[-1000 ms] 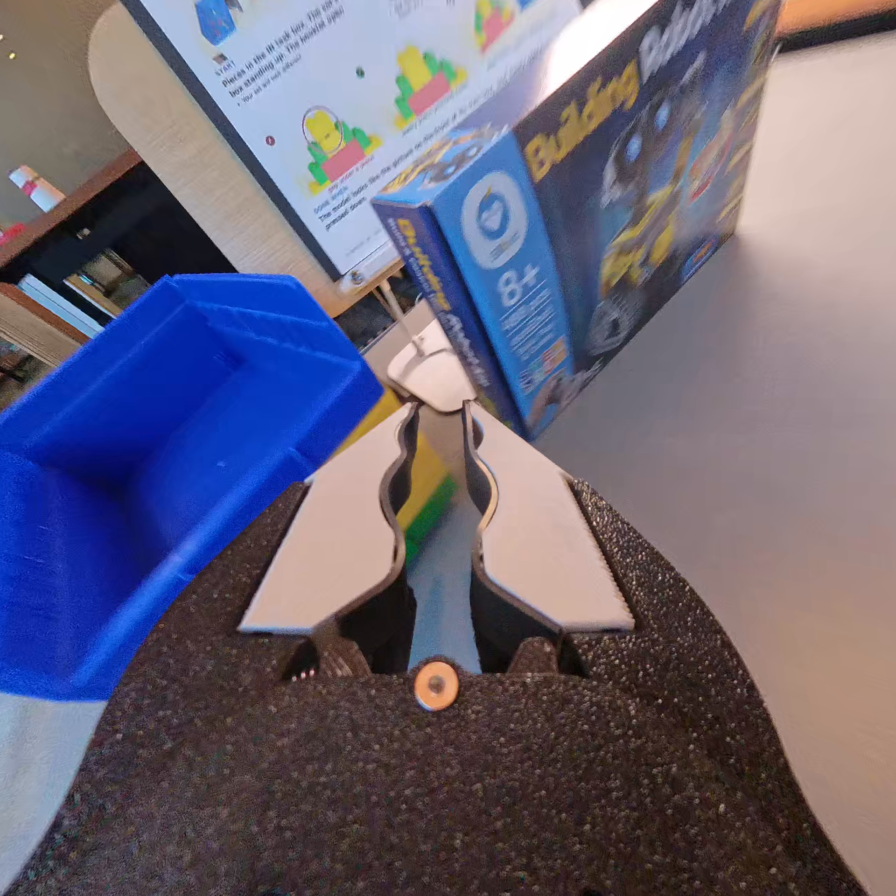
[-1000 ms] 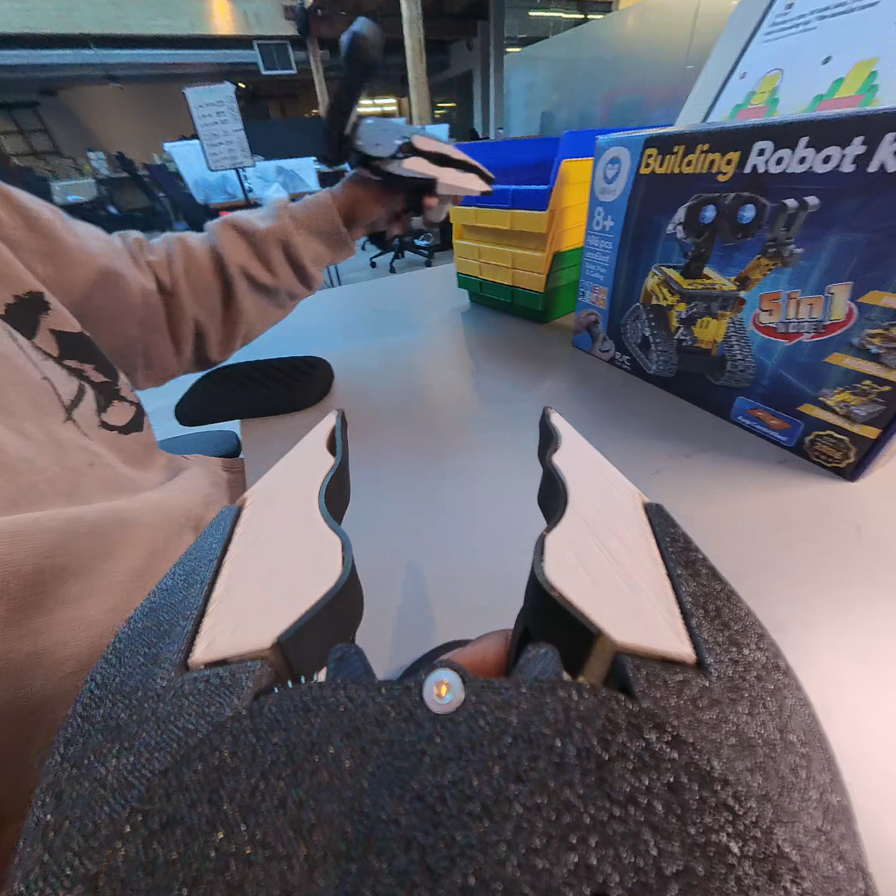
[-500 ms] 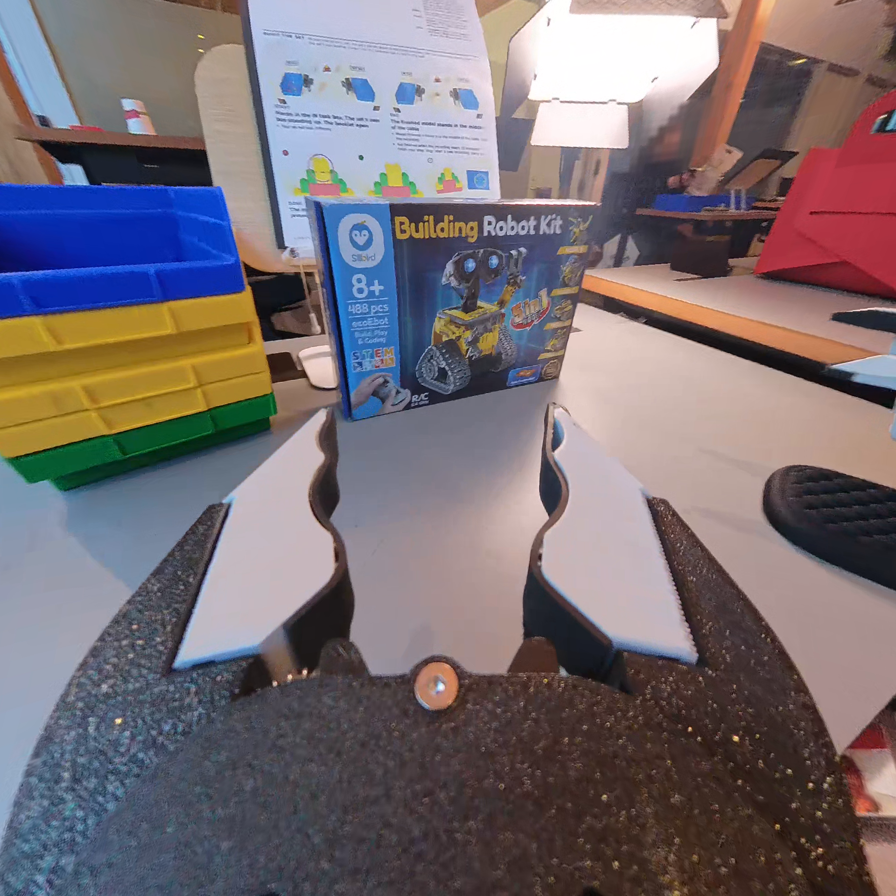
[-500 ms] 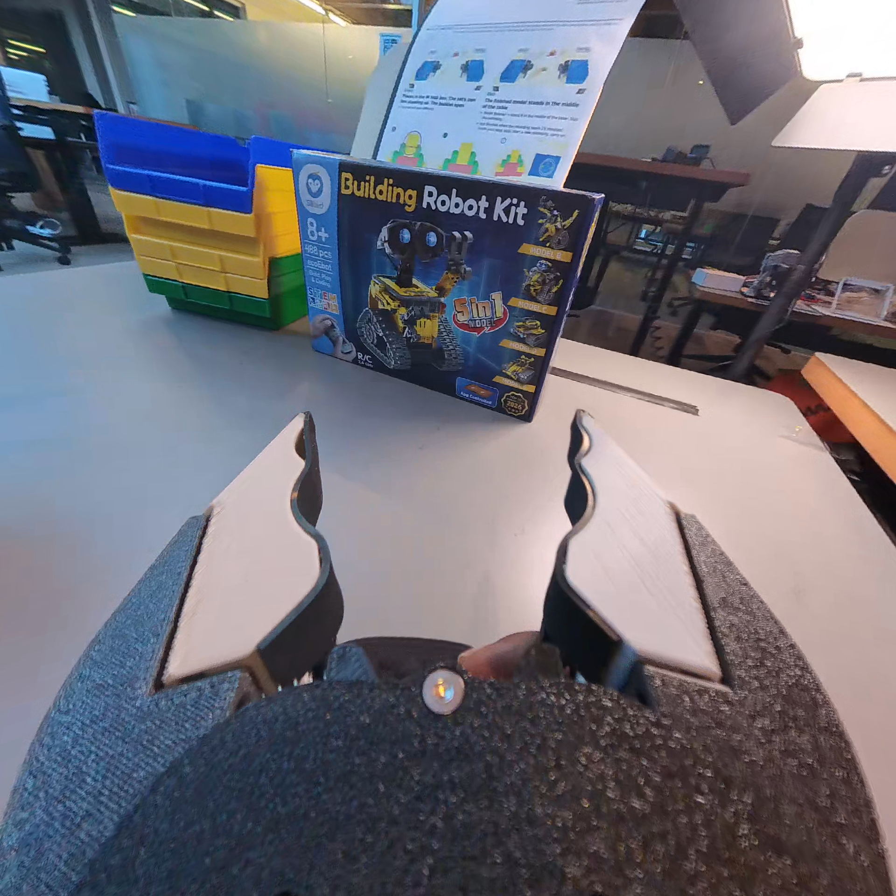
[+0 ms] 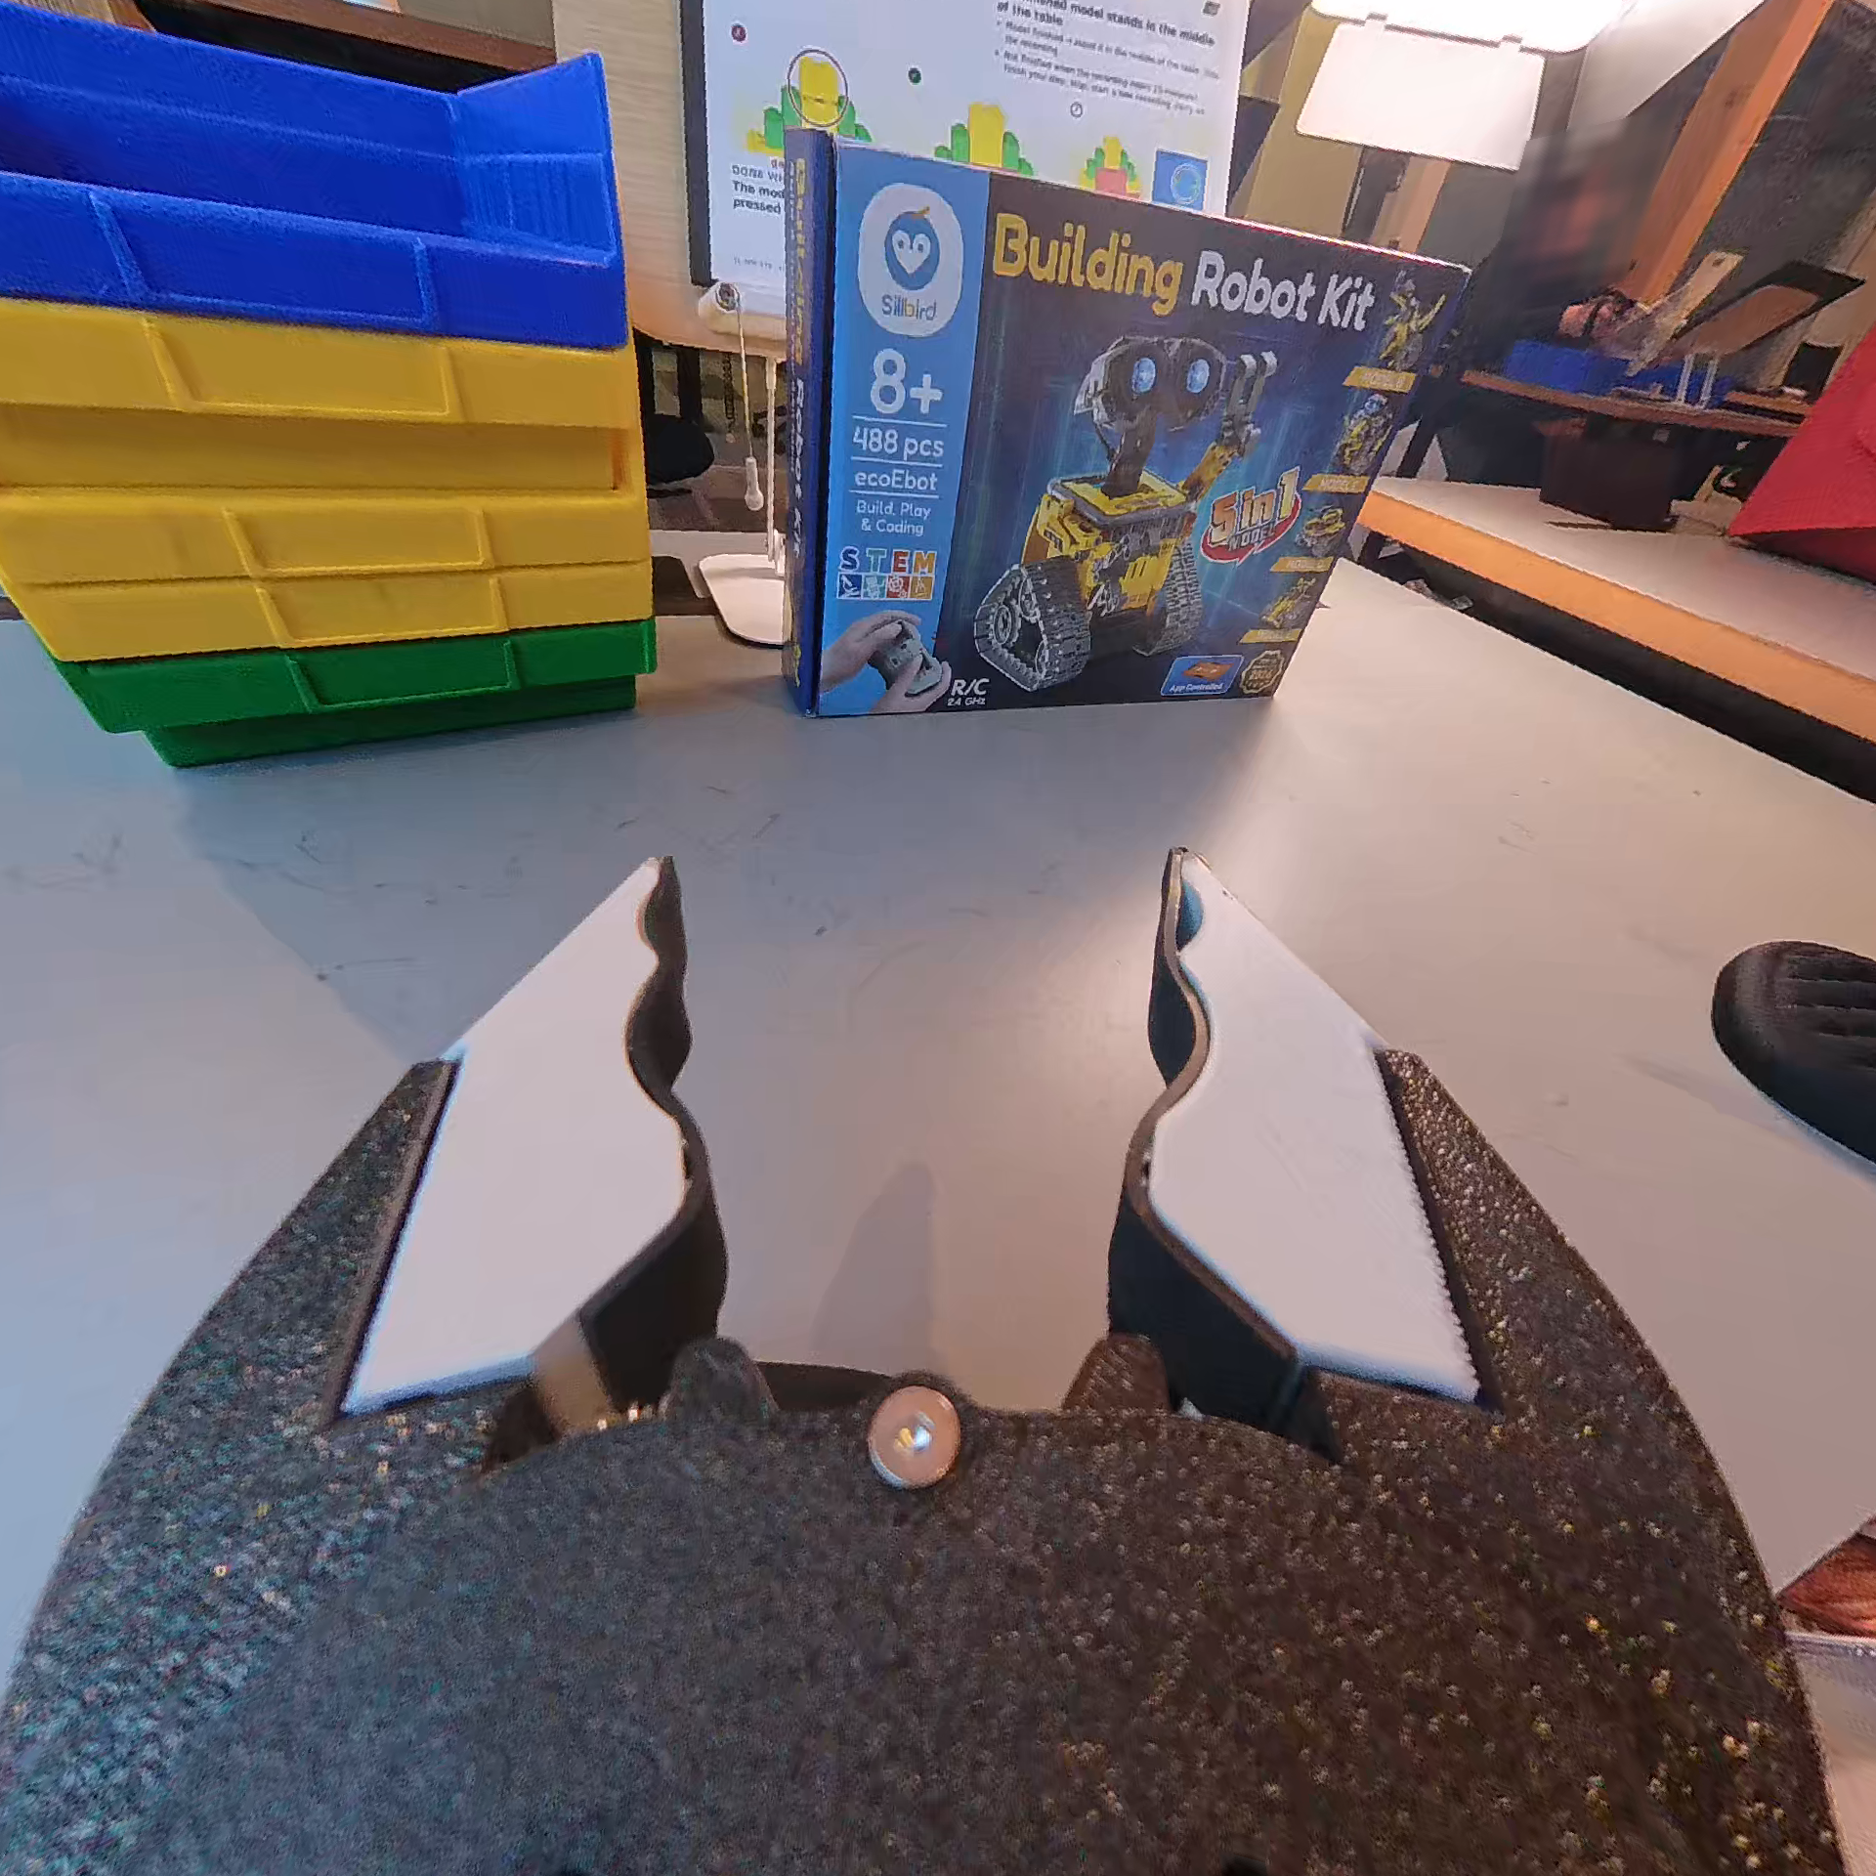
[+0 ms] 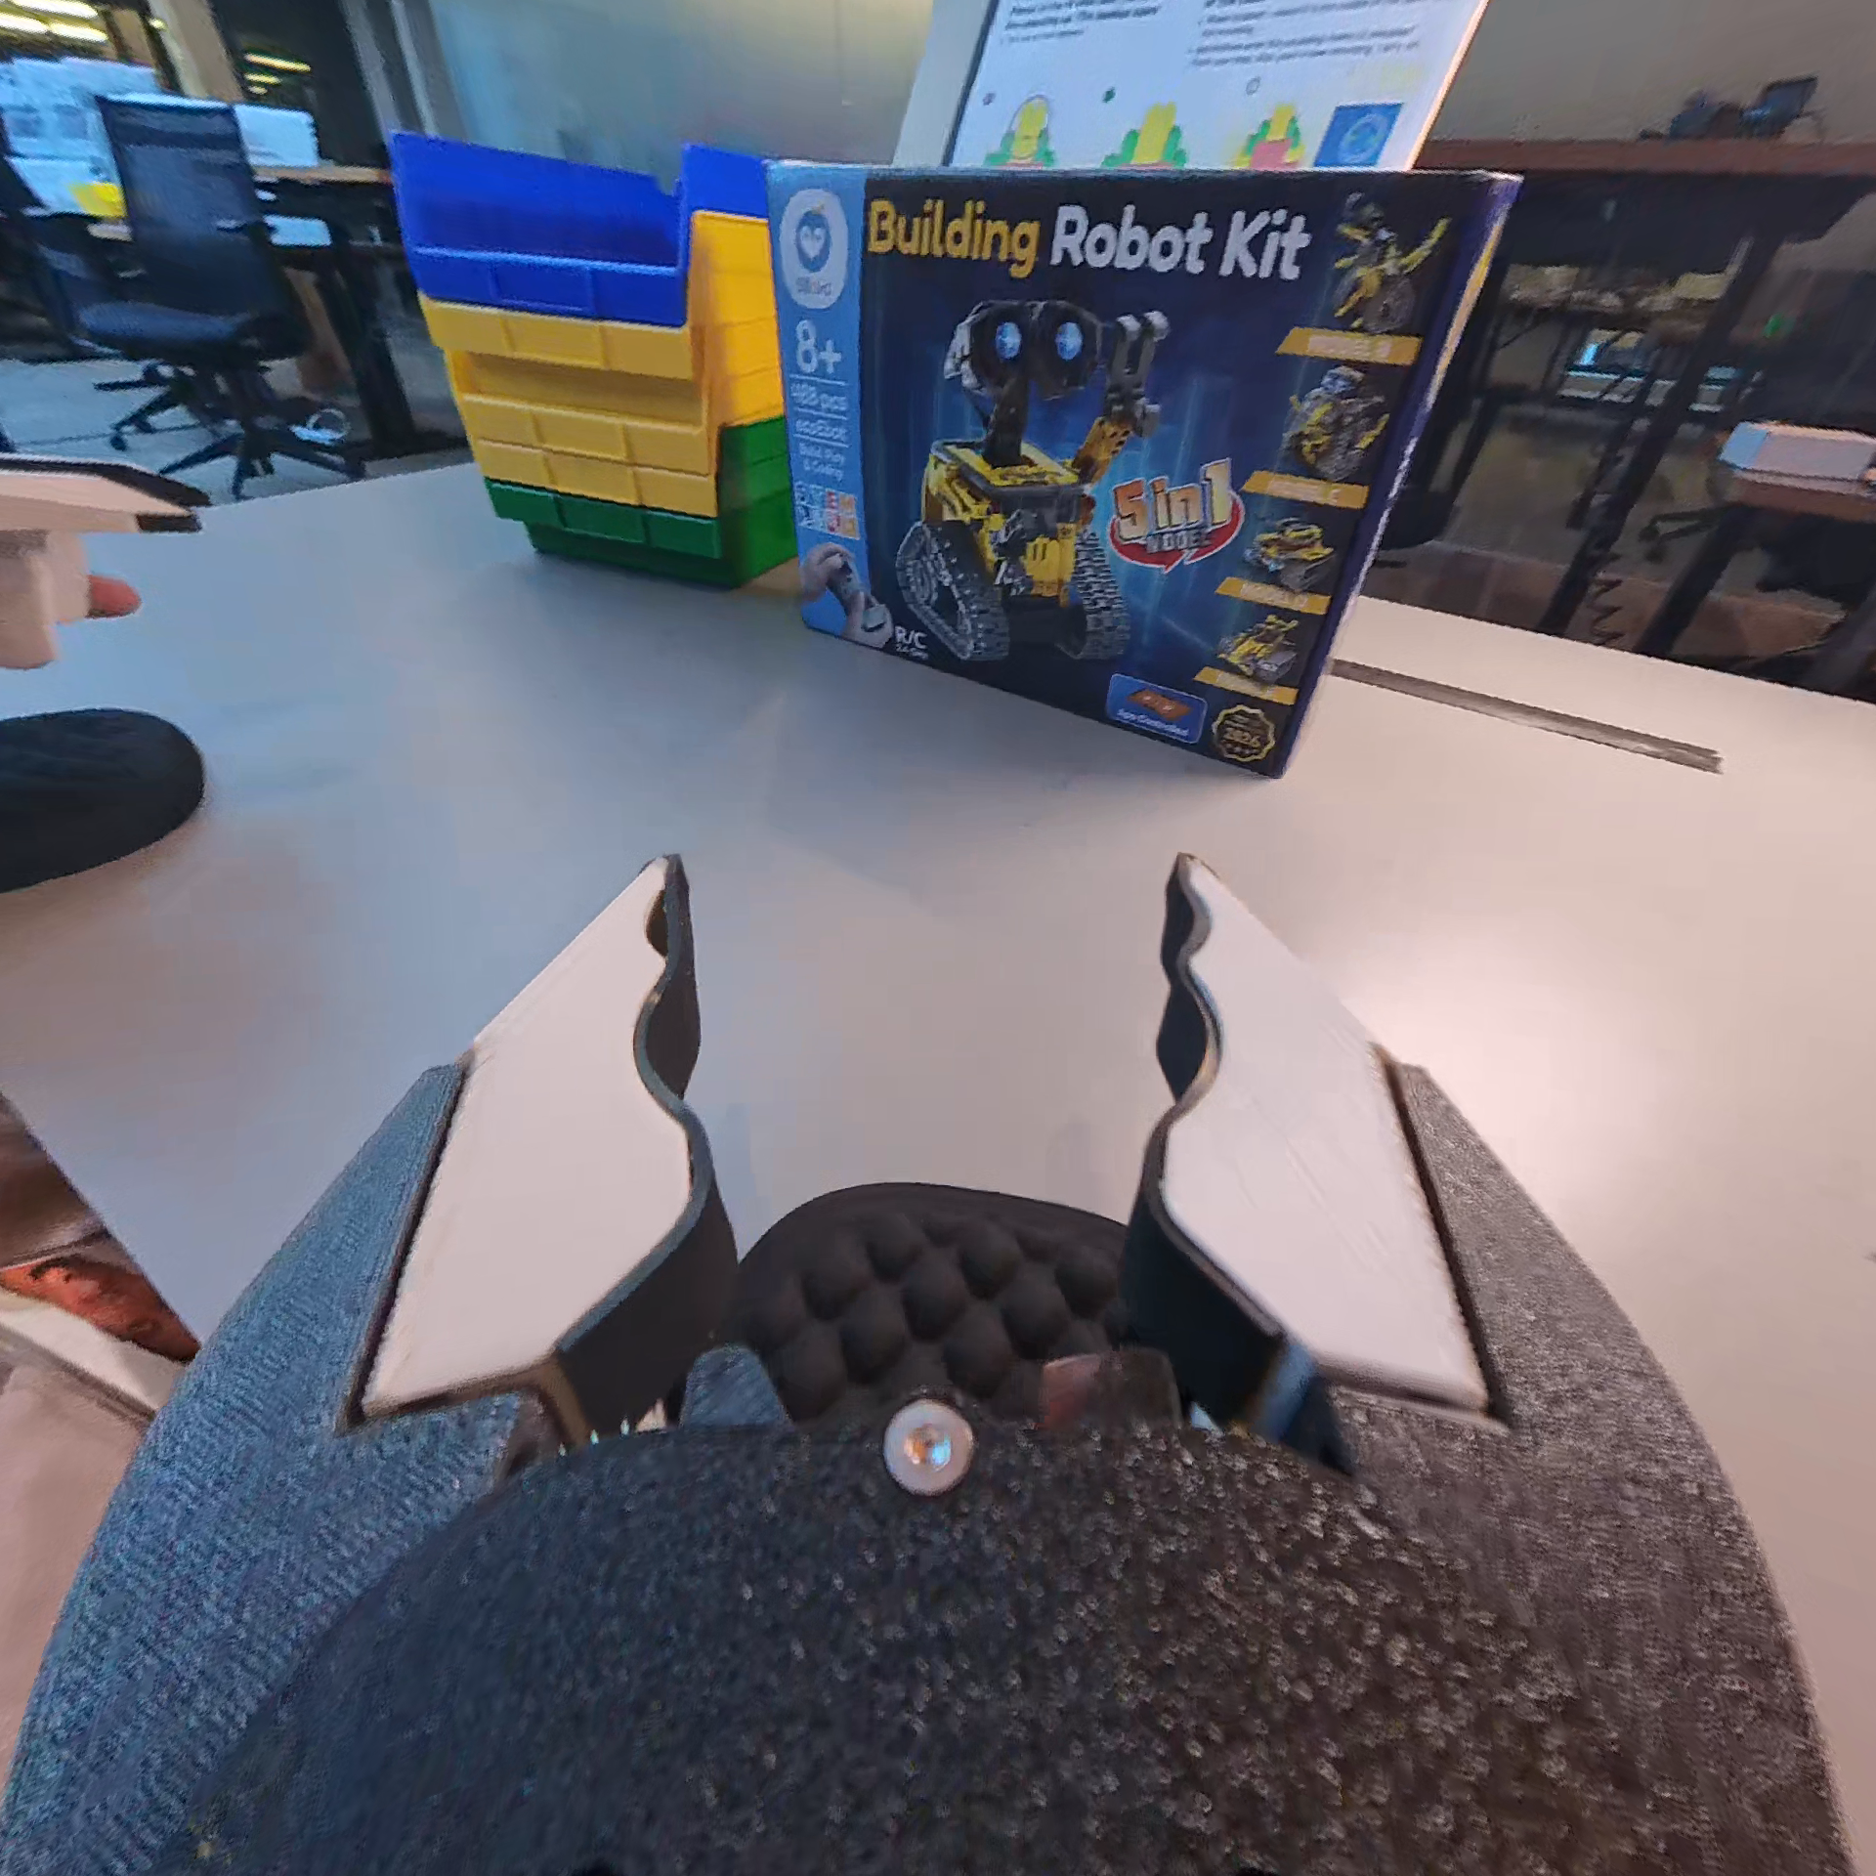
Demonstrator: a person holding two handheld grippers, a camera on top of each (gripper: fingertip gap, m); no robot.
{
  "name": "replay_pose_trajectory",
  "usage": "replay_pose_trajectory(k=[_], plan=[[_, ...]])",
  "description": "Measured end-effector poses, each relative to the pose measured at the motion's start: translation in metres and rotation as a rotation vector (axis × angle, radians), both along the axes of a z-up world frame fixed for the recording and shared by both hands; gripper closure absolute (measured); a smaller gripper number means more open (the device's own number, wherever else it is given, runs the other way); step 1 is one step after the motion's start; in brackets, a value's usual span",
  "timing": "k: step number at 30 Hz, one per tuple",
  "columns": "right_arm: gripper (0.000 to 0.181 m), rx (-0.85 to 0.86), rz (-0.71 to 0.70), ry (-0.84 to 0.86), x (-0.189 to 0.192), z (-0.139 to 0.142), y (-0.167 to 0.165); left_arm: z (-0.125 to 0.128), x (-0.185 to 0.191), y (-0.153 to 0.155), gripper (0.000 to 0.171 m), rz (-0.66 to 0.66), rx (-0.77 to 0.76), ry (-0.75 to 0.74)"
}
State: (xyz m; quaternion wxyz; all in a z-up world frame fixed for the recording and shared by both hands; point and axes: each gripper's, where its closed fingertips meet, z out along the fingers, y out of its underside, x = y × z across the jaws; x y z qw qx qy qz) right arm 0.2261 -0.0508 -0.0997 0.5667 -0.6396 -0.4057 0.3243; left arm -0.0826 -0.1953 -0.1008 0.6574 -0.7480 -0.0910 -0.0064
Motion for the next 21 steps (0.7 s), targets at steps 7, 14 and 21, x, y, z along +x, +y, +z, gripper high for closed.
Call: replay_pose_trajectory(k=[7,14,21], plan=[[0.101,0.041,-0.023,-0.035,-0.003,-0.003,0.002,-0.007,0.002,0.005,0.079,-0.019,-0.04,0.0],[0.109,0.028,-0.184,-0.002,0.015,0.0,0.018,-0.009,0.009,0.008,0.078,-0.03,-0.061,0.054],[0.112,0.008,-0.204,-0.053,0.01,-0.012,0.024,-0.005,0.01,0.006,0.079,-0.025,-0.035,0.074]])
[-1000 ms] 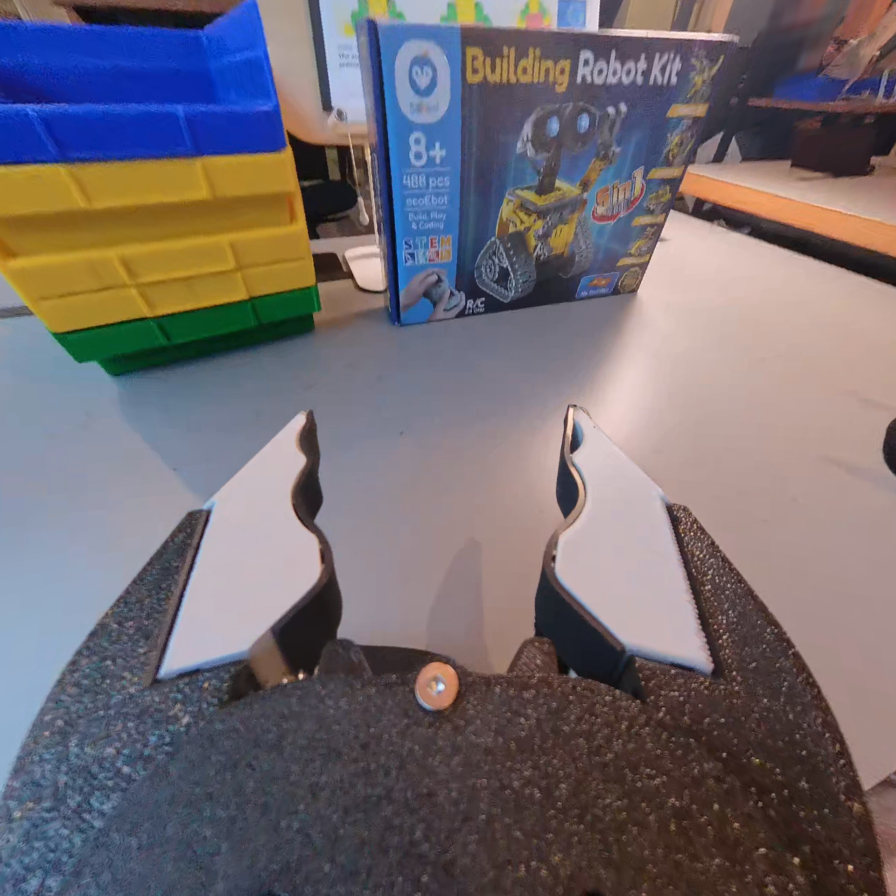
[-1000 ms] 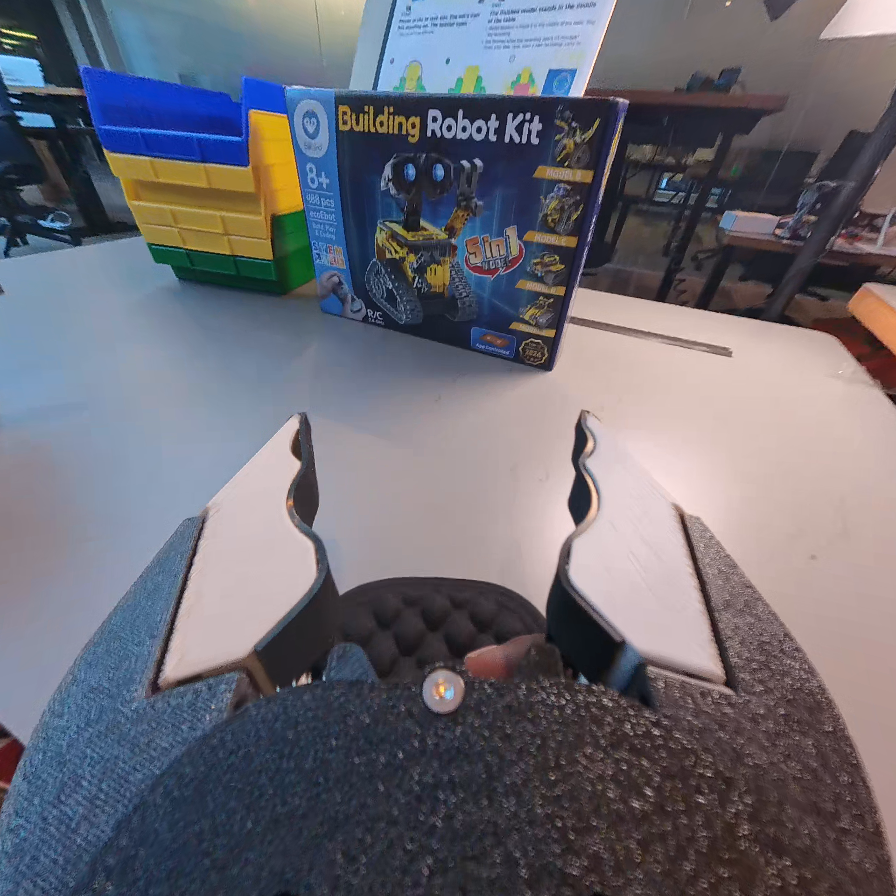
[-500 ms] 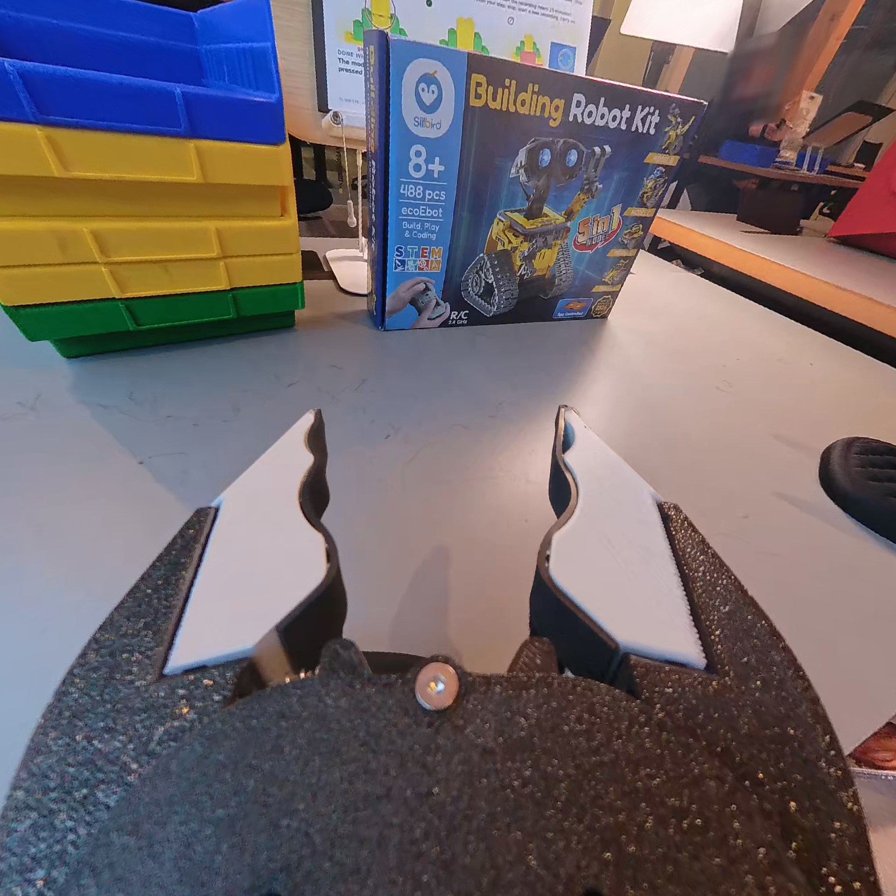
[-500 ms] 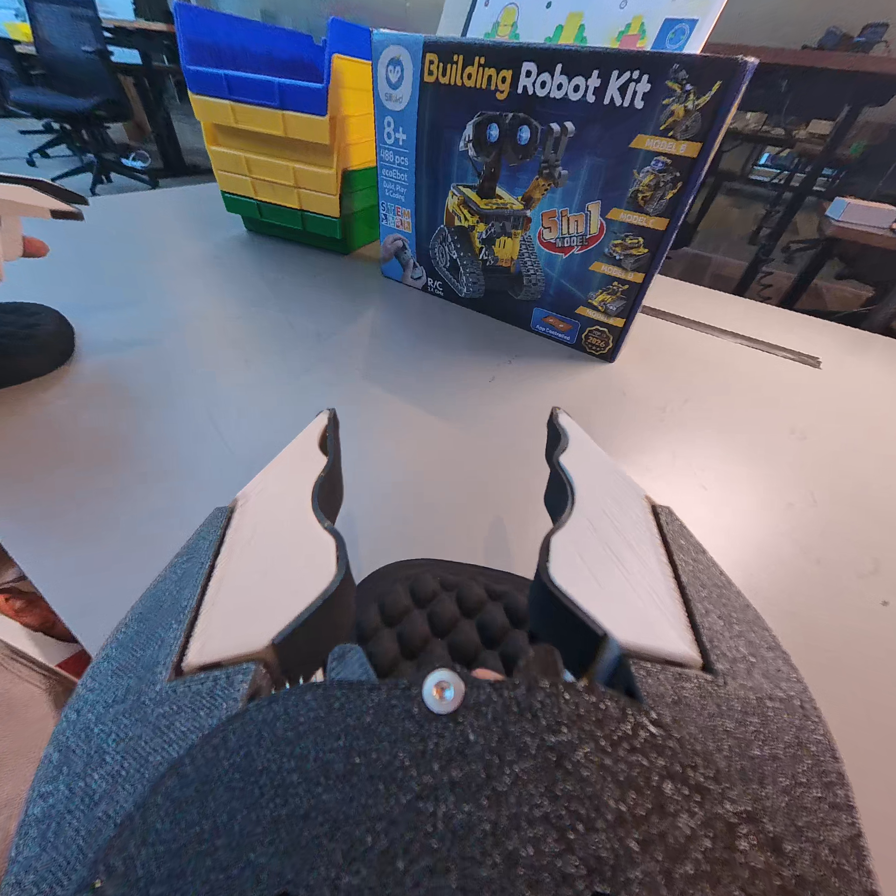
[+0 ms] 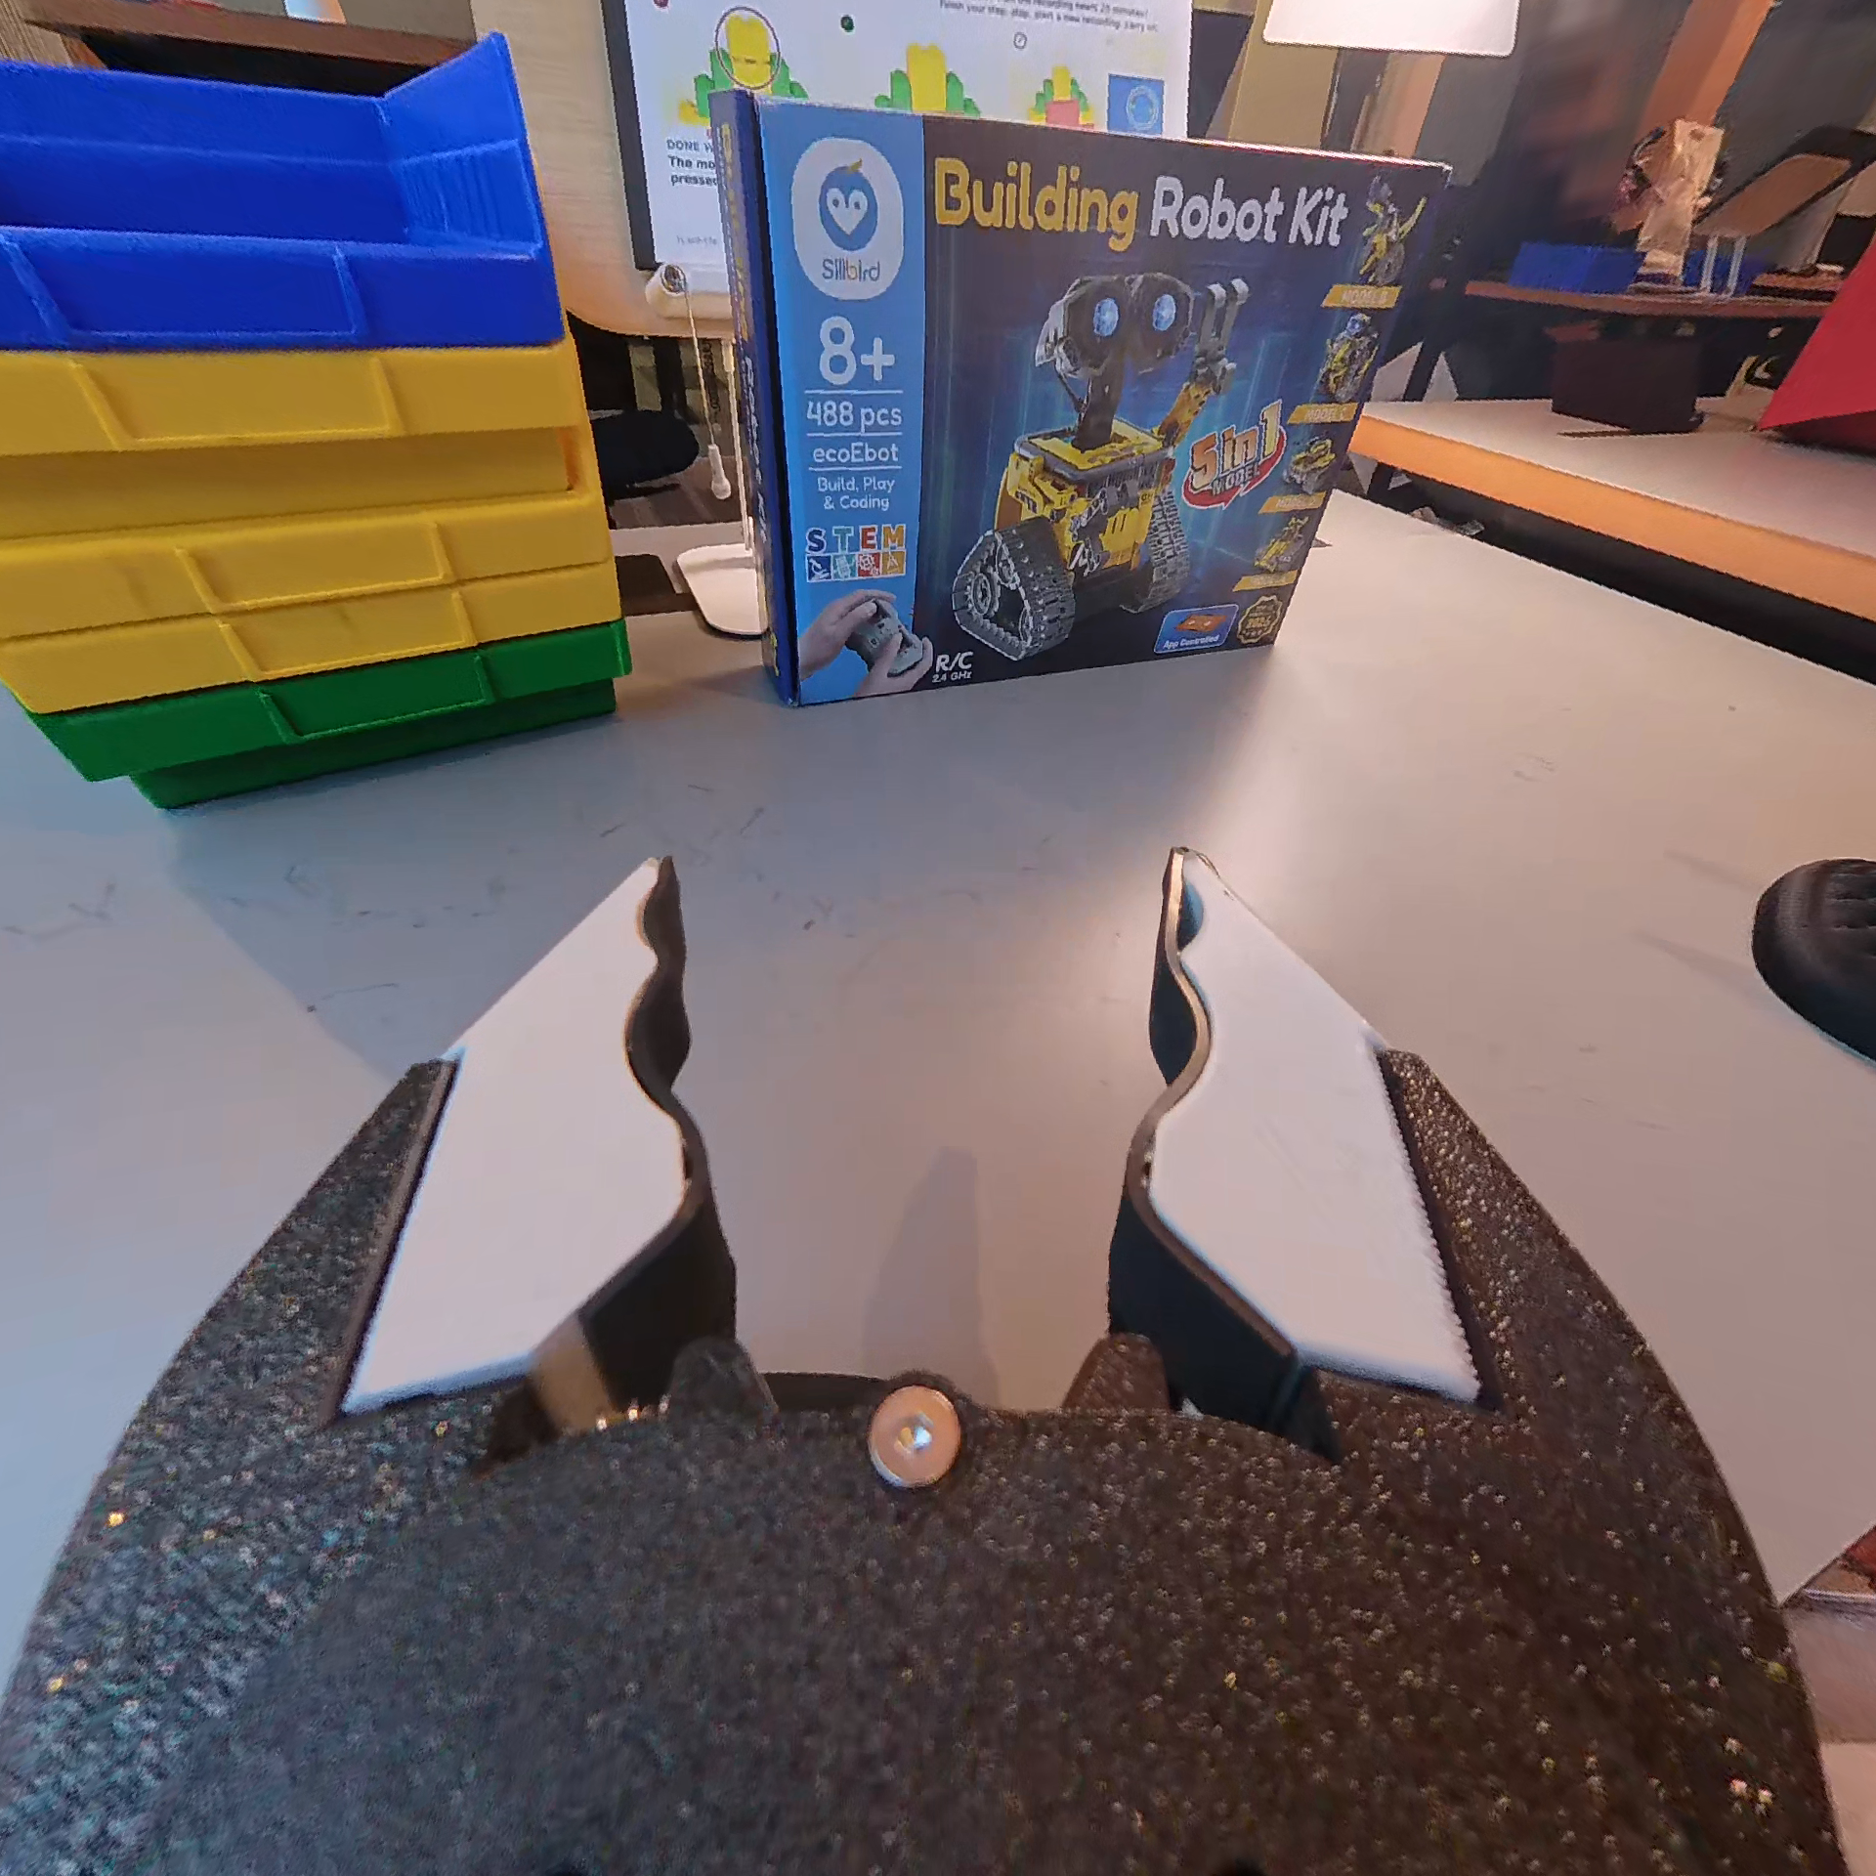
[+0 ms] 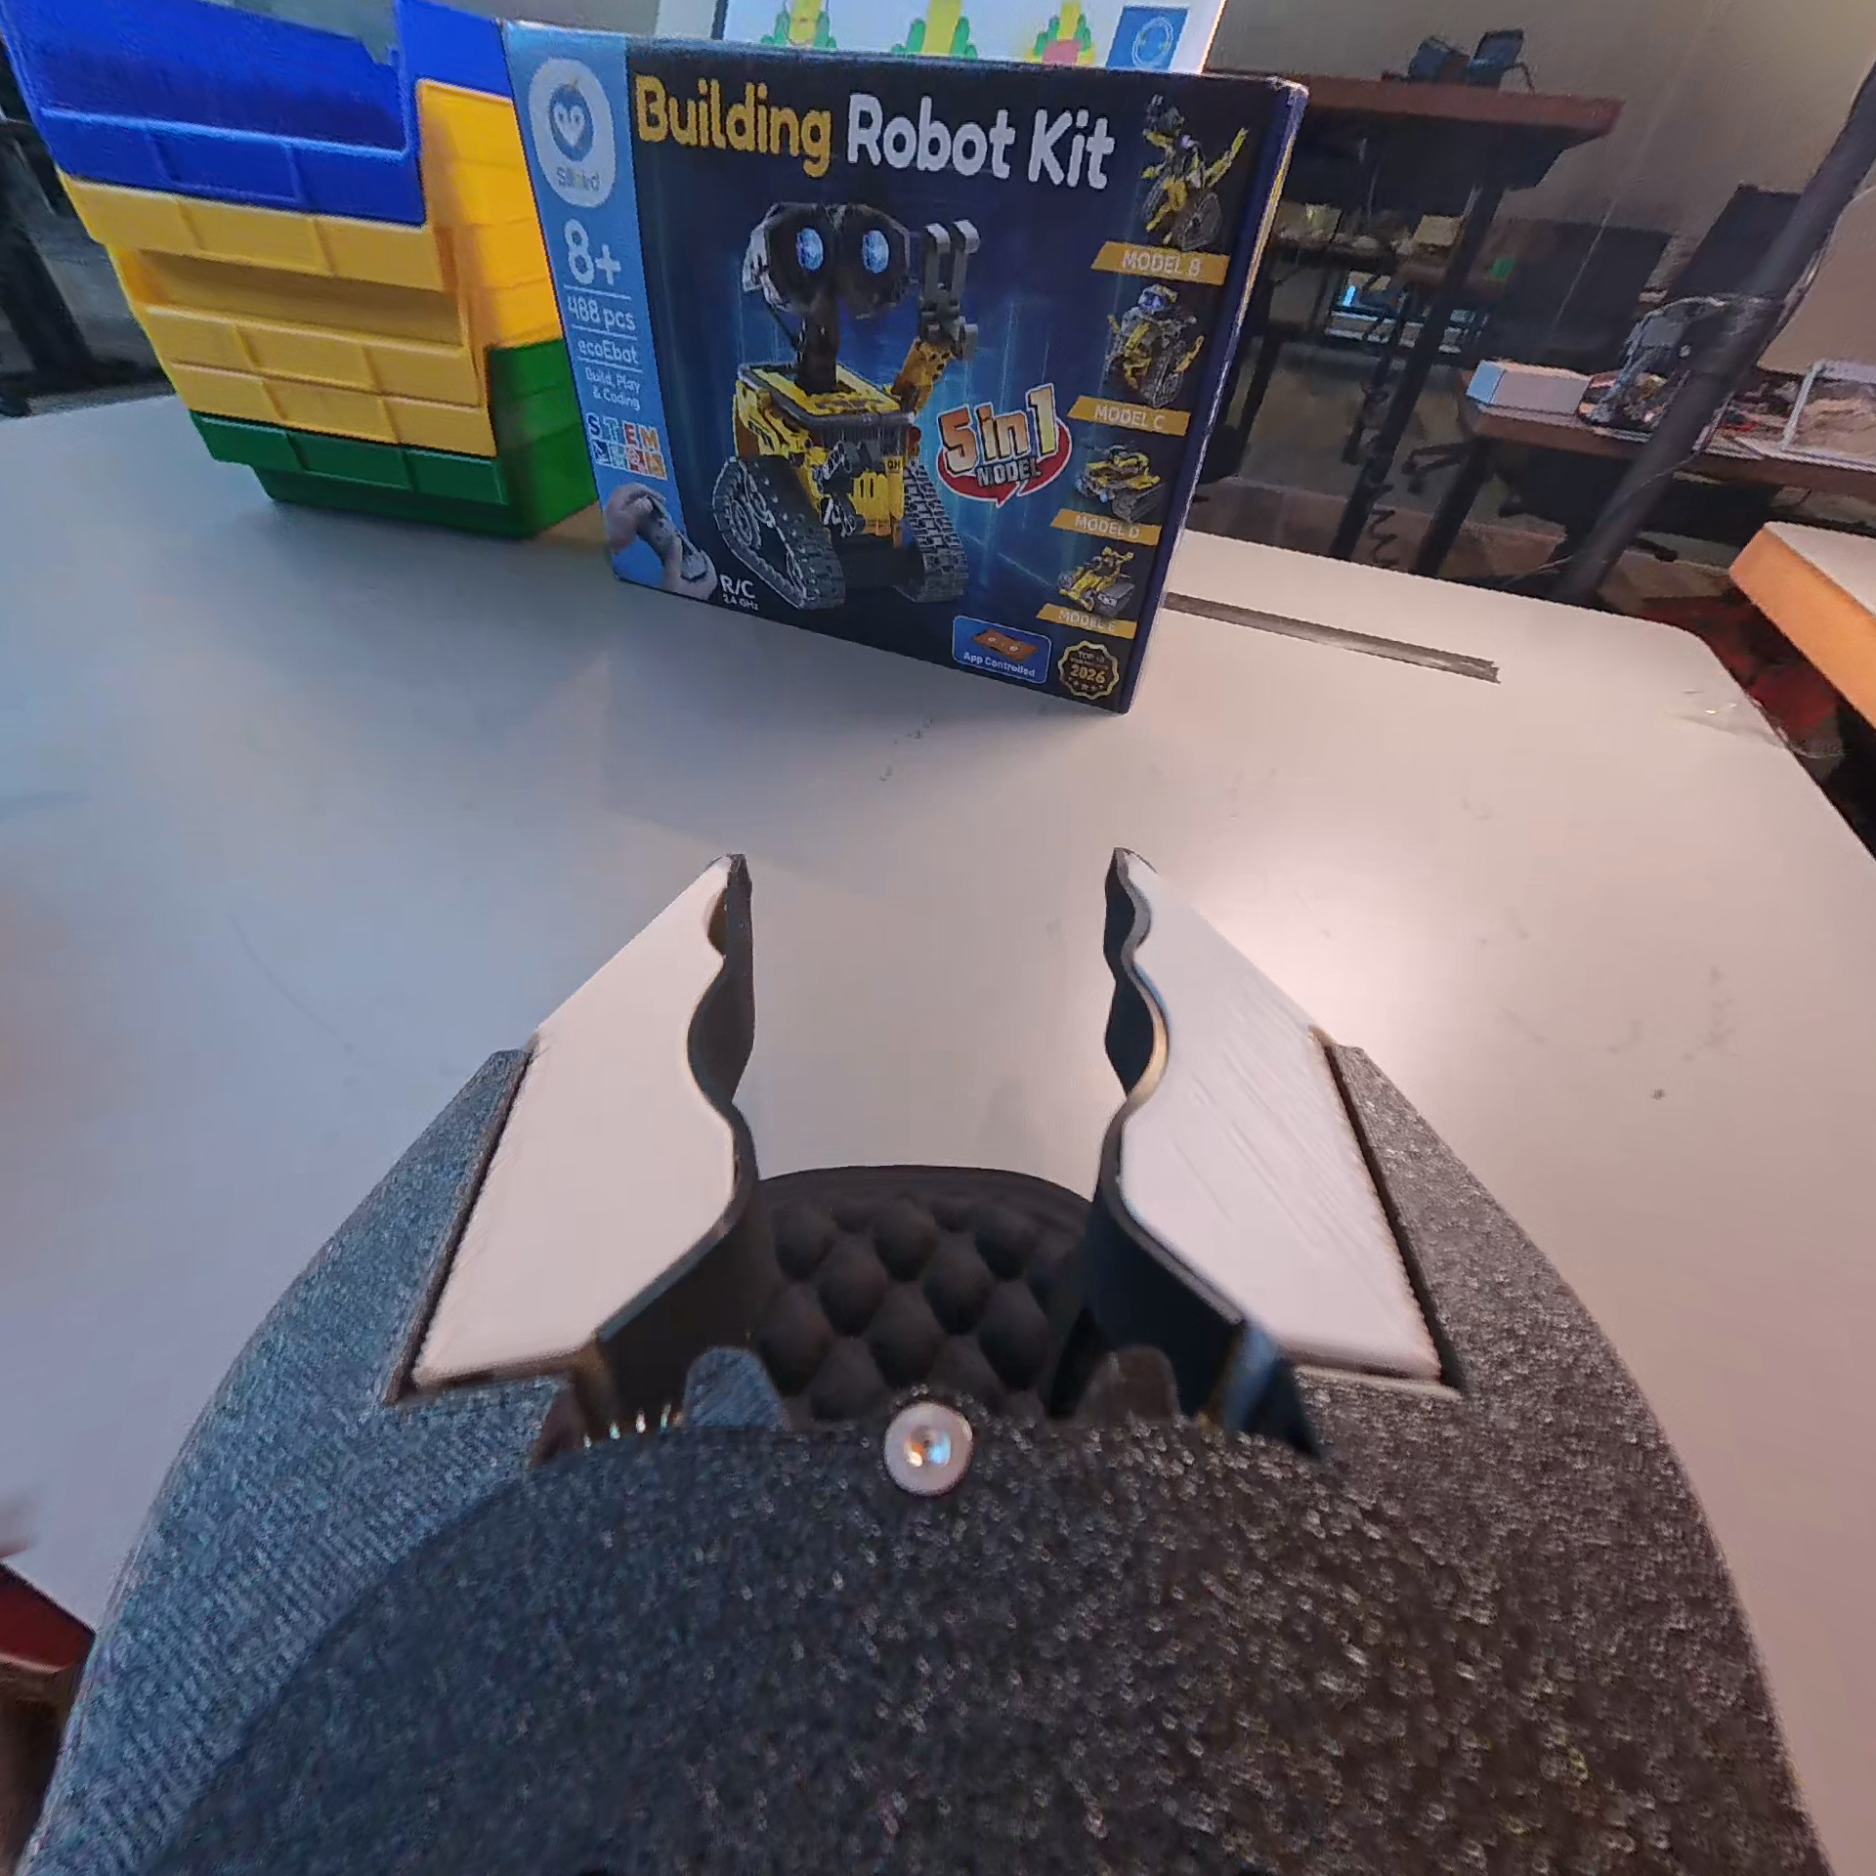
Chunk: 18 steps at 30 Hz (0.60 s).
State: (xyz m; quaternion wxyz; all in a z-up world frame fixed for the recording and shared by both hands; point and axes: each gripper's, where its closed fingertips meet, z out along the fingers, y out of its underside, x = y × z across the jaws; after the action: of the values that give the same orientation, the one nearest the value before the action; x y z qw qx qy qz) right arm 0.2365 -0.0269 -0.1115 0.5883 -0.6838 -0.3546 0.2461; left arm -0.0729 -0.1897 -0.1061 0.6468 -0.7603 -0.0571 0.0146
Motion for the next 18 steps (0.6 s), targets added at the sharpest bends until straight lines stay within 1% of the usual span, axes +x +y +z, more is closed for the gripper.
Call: replay_pose_trajectory(k=[3,5,7,9,10,18], plan=[[0.112,0.001,-0.005,0.033,0.0034,0.0034,0.0001,-0.0009,0.0013,0.0011,0.079,-0.009,-0.004,0.003],[0.109,-0.009,-0.005,0.038,0.0038,0.0027,0.0009,-0.001,0.002,0.0015,0.078,-0.011,-0.006,0.008],[0.101,-0.011,0.005,0.034,0.0024,0.0018,0.0001,-0.0014,0.0026,0.0021,0.077,-0.012,-0.009,0.014],[0.088,-0.001,0.012,0.03,0.0013,0.002,-0.0016,-0.002,0.0039,0.0029,0.076,-0.015,-0.014,0.024],[0.084,0.004,0.017,0.028,0.0008,0.002,-0.0026,-0.0028,0.0048,0.0034,0.076,-0.018,-0.019,0.03],[0.083,0.038,0.041,0.05,0.0001,0.007,-0.0077,-0.0031,0.006,0.0035,0.075,-0.008,-0.023,0.059]])
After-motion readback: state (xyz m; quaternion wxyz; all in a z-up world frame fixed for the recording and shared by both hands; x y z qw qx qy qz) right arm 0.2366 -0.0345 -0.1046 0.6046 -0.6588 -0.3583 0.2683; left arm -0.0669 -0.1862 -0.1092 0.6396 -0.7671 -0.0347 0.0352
